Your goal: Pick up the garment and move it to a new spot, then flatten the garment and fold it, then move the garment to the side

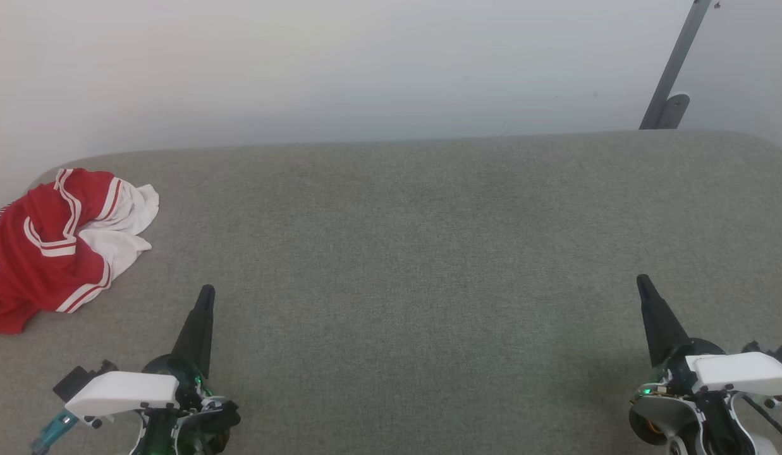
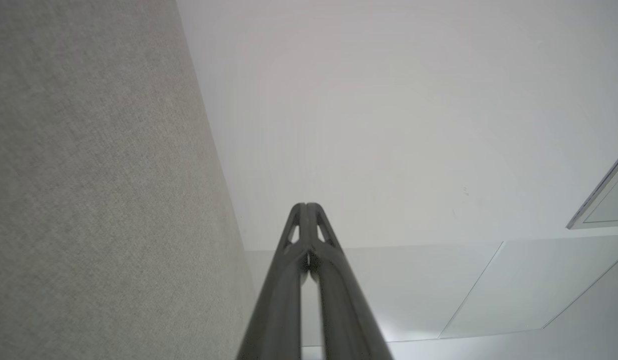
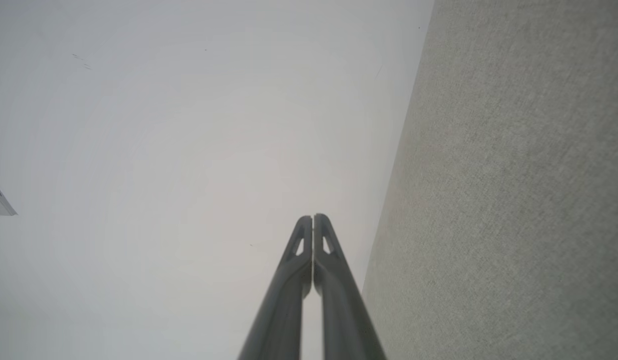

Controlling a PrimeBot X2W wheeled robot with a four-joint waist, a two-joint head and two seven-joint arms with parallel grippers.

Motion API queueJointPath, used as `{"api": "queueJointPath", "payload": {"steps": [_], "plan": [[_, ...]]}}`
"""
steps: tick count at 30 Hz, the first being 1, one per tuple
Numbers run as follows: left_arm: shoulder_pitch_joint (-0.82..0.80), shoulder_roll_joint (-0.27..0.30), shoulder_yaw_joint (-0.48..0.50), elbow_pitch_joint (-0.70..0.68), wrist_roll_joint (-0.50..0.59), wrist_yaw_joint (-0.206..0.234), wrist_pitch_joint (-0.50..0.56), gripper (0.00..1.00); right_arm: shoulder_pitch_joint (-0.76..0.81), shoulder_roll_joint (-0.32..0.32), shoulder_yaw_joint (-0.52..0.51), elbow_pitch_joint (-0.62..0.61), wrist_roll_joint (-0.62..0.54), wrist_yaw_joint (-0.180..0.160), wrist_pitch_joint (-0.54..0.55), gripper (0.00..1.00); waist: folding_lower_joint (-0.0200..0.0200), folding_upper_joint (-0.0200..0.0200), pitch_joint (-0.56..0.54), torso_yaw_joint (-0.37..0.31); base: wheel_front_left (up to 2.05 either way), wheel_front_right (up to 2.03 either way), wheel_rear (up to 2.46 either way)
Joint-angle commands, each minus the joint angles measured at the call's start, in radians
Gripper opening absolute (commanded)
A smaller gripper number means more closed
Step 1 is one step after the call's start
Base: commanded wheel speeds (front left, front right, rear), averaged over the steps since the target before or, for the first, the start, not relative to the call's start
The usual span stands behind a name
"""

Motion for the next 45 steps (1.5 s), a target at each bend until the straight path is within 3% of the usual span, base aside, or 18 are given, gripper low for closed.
{"api": "queueJointPath", "payload": {"steps": [1, 30, 31, 45], "plan": [[0.002, -0.003, 0.001, -0.001, 0.002, -0.006, 0.002, 0.00, 0.004, 0.002, 0.000, -0.002, 0.004, 0.000, 0.002, 0.00, 0.0000, 0.0000, 0.000, 0.000, 0.00, 0.00, 0.00], [0.002, -0.003, 0.001, -0.001, 0.002, -0.006, 0.002, 0.00, 0.004, 0.002, 0.000, -0.002, 0.004, 0.000, 0.002, 0.00, 0.0000, 0.0000, 0.000, 0.000, 0.00, 0.00, 0.00], [0.000, 0.000, 0.000, 0.000, 0.000, 0.000, 0.000, 1.00, 0.000, 0.000, 0.000, 0.000, 0.000, 0.000, 0.000, 1.00, 0.0000, 0.0000, 0.000, 0.000, 0.00, 0.00, 0.00], [0.031, 0.003, -0.026, 0.005, 0.040, 0.012, -0.046, 1.00, 0.017, -0.007, 0.032, 0.023, -0.037, 0.000, -0.030, 1.00, 0.0000, 0.0000, 0.001, -0.002, 0.00, 0.00, 0.00]]}}
